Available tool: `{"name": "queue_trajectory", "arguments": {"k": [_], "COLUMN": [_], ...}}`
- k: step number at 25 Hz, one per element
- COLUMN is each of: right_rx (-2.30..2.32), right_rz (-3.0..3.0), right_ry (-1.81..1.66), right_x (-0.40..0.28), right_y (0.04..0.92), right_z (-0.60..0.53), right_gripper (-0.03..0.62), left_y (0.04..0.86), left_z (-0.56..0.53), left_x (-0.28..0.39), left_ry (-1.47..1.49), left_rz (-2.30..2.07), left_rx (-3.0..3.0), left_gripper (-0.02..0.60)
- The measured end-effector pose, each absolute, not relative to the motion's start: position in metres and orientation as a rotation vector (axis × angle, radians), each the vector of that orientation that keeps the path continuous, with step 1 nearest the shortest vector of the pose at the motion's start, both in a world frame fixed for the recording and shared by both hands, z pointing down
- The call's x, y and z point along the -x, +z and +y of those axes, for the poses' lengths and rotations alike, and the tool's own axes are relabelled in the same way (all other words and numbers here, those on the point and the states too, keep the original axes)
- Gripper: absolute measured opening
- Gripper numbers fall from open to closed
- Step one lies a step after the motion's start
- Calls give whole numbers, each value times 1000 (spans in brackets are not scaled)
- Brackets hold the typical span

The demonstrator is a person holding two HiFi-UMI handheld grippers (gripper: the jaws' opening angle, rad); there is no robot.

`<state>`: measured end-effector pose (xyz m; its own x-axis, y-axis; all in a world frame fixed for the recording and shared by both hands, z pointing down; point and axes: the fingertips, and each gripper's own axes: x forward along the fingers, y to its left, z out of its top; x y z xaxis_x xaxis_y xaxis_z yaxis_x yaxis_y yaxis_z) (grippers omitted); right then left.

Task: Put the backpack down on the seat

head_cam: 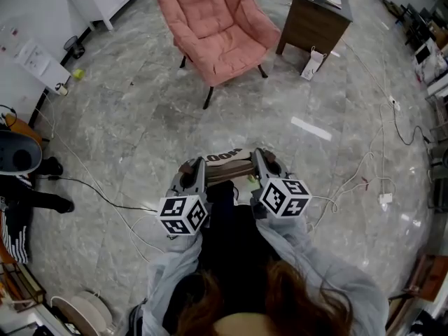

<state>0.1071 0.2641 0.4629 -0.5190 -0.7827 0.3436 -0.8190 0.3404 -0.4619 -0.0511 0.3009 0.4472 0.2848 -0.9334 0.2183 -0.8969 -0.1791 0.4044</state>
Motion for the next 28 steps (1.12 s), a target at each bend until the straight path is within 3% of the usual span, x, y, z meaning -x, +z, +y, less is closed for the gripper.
{"name": "queue_trajectory", "arguments": {"k": [13, 28], "right_rx": [-1436, -1495], "right_rz": [-2474, -2469], "right_ry": [948, 927], "right_x": [-96, -56], "right_y": [474, 465], "right_z": [213, 73], "right_gripper": [9, 9], "left_y": [456, 446], "left_z": [236, 88], "left_x": [64, 104], "left_ry": [-96, -70], "left_rz": [-1623, -1589], "left_rx": [-2053, -2087], "left_gripper": [14, 14]}}
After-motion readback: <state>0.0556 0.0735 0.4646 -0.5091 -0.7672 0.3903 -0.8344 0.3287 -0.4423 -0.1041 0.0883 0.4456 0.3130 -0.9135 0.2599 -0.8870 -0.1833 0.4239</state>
